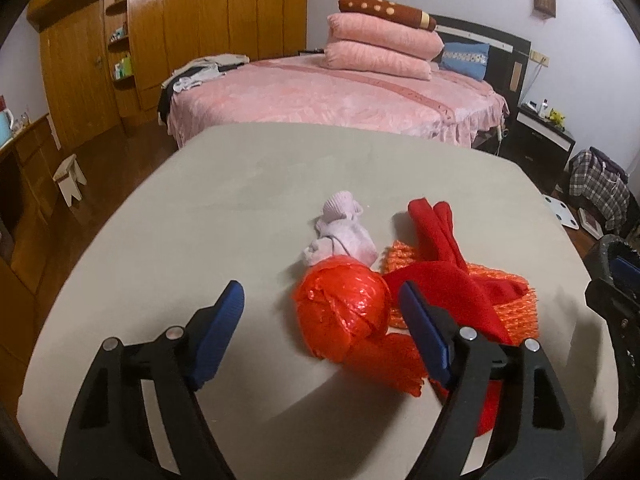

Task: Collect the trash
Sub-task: 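Move the left gripper to the red plastic bag and grasp it, then grasp the pink towel with the right gripper while the left gripper holds the red bag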

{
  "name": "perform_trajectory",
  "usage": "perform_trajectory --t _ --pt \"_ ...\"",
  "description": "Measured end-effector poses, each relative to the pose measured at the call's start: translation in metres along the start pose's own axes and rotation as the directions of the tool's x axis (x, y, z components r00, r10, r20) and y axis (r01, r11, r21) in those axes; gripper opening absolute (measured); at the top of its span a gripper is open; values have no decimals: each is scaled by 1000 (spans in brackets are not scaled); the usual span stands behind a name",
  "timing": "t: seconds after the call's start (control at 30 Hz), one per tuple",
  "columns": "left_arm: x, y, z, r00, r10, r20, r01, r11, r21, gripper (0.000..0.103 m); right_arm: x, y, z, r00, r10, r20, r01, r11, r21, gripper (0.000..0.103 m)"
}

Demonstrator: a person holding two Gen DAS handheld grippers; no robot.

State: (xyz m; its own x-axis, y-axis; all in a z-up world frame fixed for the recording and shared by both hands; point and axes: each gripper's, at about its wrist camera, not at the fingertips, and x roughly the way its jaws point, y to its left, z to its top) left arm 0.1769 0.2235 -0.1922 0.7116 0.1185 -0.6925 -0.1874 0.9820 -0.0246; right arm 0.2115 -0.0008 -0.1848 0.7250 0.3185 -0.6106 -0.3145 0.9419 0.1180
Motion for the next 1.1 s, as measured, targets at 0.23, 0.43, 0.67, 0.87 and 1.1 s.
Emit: perform_trajectory --t 0.23,0.43,0.67,0.87,1.1 --pt "13 -2 -2 998 -51 -48 51 999 0 43 8 2 -1 1000 10 -15 -10 1000 -5 95" --pt "-2 1 -3 999 -43 -2 43 999 -9 40 10 9 1 1000 18 -20 -18 1000 -17 95" --pt "-31 17 -1 999 -21 50 23 999 -27 40 15 23 13 999 40 -7 -40 999 -24 95" --pt "-36 55 7 996 56 70 -51 997 -58 40 30 54 30 996 89 2 -88 995 -41 95" --pt "-31 91 13 992 111 64 -105 990 -96 40 59 105 45 991 136 -18 -137 988 -70 92"
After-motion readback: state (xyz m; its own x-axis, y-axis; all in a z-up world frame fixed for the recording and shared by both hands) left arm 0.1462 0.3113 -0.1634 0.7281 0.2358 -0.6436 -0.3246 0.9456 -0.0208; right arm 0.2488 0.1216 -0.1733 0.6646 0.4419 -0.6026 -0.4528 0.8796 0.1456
